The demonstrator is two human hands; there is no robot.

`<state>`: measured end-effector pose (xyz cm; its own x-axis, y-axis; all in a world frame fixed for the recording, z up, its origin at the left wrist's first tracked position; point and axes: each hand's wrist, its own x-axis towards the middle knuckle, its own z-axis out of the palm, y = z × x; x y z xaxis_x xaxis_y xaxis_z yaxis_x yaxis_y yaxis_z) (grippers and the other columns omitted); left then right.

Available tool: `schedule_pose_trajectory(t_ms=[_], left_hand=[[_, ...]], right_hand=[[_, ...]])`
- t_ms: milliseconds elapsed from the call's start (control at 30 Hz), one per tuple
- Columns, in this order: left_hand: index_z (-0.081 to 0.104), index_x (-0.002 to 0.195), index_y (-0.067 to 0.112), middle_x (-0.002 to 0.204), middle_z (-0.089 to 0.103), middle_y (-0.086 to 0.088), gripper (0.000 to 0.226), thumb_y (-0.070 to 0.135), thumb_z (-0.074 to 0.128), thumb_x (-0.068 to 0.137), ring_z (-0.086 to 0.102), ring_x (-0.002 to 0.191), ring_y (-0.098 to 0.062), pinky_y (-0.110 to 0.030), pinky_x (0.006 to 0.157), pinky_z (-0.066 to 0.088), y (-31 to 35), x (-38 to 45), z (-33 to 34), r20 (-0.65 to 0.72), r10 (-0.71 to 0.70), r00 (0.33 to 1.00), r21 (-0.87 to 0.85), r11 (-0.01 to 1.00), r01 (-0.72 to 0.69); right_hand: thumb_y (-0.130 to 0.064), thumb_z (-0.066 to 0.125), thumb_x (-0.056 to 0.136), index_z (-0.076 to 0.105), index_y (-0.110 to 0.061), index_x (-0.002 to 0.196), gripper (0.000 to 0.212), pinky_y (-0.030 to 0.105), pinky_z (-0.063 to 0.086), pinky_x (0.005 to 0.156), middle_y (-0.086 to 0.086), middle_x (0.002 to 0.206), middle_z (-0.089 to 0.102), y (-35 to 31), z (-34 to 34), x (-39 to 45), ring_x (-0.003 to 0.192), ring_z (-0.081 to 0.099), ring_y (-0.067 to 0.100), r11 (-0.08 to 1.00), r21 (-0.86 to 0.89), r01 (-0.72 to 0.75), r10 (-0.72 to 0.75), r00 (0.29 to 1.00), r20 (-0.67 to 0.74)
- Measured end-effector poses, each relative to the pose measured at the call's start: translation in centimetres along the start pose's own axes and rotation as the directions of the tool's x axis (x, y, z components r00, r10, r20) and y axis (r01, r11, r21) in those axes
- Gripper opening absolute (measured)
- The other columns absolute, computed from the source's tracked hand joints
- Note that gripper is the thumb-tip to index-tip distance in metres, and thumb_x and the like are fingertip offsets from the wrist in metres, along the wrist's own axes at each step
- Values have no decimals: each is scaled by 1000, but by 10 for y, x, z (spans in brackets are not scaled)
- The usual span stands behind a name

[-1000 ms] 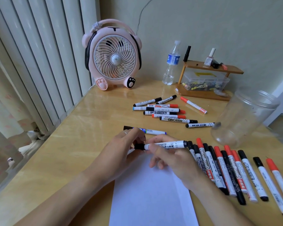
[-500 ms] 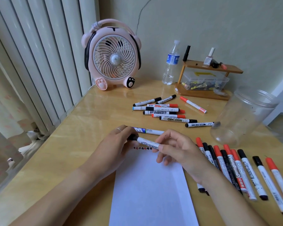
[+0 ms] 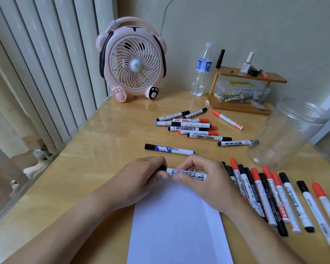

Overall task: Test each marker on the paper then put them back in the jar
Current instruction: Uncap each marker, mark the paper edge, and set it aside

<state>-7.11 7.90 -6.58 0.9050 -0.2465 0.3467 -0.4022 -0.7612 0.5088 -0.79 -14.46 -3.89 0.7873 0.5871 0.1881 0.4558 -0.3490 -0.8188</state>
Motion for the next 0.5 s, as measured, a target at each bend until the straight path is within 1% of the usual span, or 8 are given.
schedule_pose_trajectory(t_ms=[100, 167, 233, 267, 333, 367, 433, 500], left_hand=[[38, 91, 37, 77, 44, 20, 21, 55, 36, 102, 46, 70, -6, -18, 60, 32, 1, 0, 0, -7, 7, 1000, 1, 1000, -7], [39, 90, 37, 77, 45, 20, 22, 54, 37, 103, 46, 70, -6, -21, 60, 34, 3, 0, -1, -15, 11, 1000, 5, 1000, -11], [42, 90, 33, 77, 46, 19, 24, 53, 38, 103, 46, 70, -7, -20, 60, 35, 3, -1, -1, -23, 10, 1000, 4, 1000, -10], [44, 90, 31, 77, 46, 19, 25, 52, 39, 103, 46, 70, -7, -20, 60, 35, 3, -1, -1, -26, 8, 1000, 7, 1000, -8], [48, 92, 27, 79, 47, 17, 27, 50, 40, 103, 47, 71, -7, -22, 61, 37, 3, 0, -2, -30, 9, 1000, 15, 1000, -8], [50, 94, 25, 80, 48, 16, 29, 51, 40, 104, 48, 72, -8, -25, 62, 40, 3, 0, -1, -29, 16, 999, 22, 1000, -15], [56, 97, 22, 84, 53, 14, 33, 51, 40, 105, 50, 78, -10, -31, 66, 45, 7, 0, 0, -21, 47, 999, 58, 997, -45], [61, 100, 20, 86, 56, 10, 33, 46, 42, 105, 52, 83, -12, -33, 69, 46, 11, 1, 2, -12, 88, 996, 105, 991, -86]], right_hand=[[-42, 80, 85, 73, -30, 85, 14, 51, 55, 85, -6, 86, 75, -1, 0, -1, 85, 71, 15, 1000, 23, -11, 11, 1000, 14], [-39, 81, 87, 74, -28, 84, 14, 51, 56, 83, -5, 85, 75, -2, 0, -1, 82, 71, 16, 998, 52, -33, 31, 999, 27], [-35, 82, 88, 74, -26, 84, 12, 48, 58, 80, -5, 84, 75, -4, 0, -1, 79, 72, 15, 997, 59, -49, 47, 998, 36], [-34, 82, 88, 74, -25, 84, 12, 45, 59, 75, -4, 84, 75, -6, -1, -1, 77, 72, 14, 997, 58, -54, 52, 998, 41], [-34, 81, 89, 73, -24, 85, 13, 40, 56, 61, -2, 82, 75, -10, -4, -1, 73, 72, 16, 995, 59, -82, 79, 995, 60], [-34, 81, 89, 72, -23, 85, 15, 41, 55, 58, -2, 81, 74, -12, -7, -2, 68, 72, 18, 993, 53, -105, 101, 992, 74], [-35, 82, 87, 70, -23, 83, 18, 45, 57, 62, 0, 79, 74, -15, -15, -3, 62, 71, 22, 991, 13, -134, 132, 985, 115], [-35, 83, 85, 69, -23, 82, 19, 45, 57, 66, 0, 77, 72, -15, -18, -4, 66, 69, 22, 990, -73, -117, 127, 978, 162]])
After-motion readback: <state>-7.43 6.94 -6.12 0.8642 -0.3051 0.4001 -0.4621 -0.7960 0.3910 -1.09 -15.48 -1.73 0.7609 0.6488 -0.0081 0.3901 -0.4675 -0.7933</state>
